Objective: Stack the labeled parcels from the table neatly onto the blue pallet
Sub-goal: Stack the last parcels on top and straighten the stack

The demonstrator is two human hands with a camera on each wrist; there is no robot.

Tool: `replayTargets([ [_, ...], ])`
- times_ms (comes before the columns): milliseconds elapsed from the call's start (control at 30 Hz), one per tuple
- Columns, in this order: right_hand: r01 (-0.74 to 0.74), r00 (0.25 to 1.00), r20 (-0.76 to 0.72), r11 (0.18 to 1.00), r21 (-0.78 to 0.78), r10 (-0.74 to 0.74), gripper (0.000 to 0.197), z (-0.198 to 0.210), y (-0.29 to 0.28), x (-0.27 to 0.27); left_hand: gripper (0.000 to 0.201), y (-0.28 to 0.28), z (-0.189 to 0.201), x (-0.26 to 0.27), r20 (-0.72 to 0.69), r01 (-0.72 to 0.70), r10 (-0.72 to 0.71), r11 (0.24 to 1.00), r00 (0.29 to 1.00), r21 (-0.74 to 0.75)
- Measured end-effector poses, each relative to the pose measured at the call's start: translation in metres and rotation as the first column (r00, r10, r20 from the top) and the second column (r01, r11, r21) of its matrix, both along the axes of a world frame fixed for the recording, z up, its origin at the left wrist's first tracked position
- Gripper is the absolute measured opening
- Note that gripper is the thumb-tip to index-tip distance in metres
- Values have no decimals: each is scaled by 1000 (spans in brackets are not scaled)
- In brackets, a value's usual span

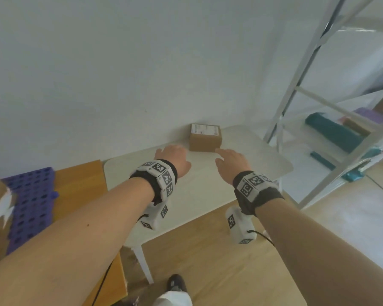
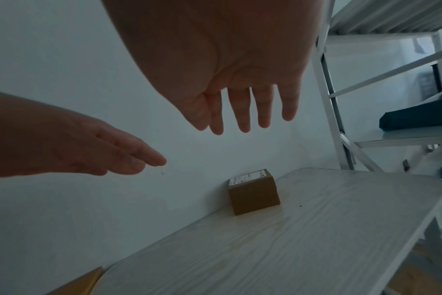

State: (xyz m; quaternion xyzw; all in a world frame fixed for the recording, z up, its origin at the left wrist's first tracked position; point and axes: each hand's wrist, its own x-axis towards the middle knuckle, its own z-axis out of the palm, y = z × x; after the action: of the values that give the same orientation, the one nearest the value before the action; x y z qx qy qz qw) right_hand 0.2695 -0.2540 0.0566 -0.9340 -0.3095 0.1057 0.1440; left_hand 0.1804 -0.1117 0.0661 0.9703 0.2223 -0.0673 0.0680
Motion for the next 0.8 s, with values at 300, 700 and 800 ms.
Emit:
replayTargets([
  [300,-8,1000,13,996,-90,9,43,1,48,140,45,56,-20,139,6,-78,79,992,997,-95],
  [700,-129,988,-110,976,-175,111,45,-44,106,269,50,108,-68,244,-79,-283,272,926,959,-252],
  [800,-189,977,-129,966,-179,167,45,-50,114,300,49,113,-79,260,-125,-380,359,879,925,-288],
])
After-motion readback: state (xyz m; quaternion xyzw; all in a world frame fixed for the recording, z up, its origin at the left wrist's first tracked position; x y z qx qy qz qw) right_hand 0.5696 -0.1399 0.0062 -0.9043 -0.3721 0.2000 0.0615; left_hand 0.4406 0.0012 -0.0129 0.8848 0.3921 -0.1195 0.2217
